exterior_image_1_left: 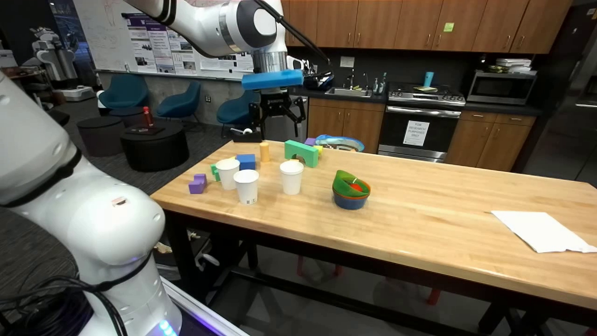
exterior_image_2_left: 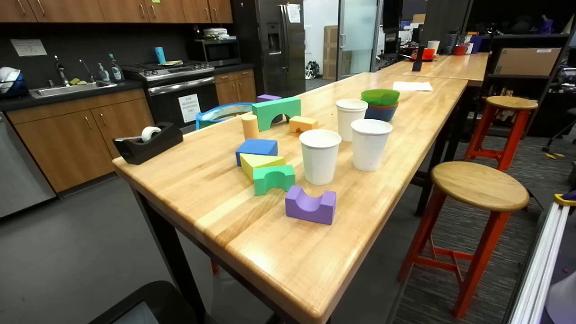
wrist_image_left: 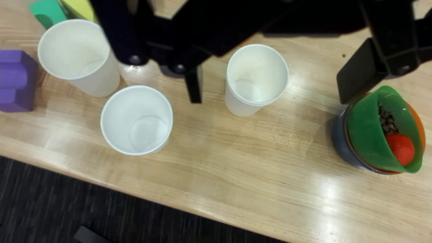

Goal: Stack up the paper cups

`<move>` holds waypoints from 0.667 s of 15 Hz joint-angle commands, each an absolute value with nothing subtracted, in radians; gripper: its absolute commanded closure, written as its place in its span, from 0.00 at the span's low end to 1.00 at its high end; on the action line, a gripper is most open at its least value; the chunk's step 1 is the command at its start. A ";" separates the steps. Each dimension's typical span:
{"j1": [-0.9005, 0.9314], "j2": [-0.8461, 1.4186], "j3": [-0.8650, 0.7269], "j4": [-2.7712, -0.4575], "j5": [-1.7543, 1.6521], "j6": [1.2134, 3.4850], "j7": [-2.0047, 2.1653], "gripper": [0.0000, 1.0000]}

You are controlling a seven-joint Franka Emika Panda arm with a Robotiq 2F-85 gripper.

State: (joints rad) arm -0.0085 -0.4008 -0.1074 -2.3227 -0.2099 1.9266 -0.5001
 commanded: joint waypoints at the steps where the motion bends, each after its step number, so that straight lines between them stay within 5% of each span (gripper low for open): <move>1: -0.003 -0.402 -0.112 -2.326 -0.212 1.925 -0.502 0.00; 10: 0.045 -0.392 -0.159 -2.368 -0.078 2.008 -0.695 0.00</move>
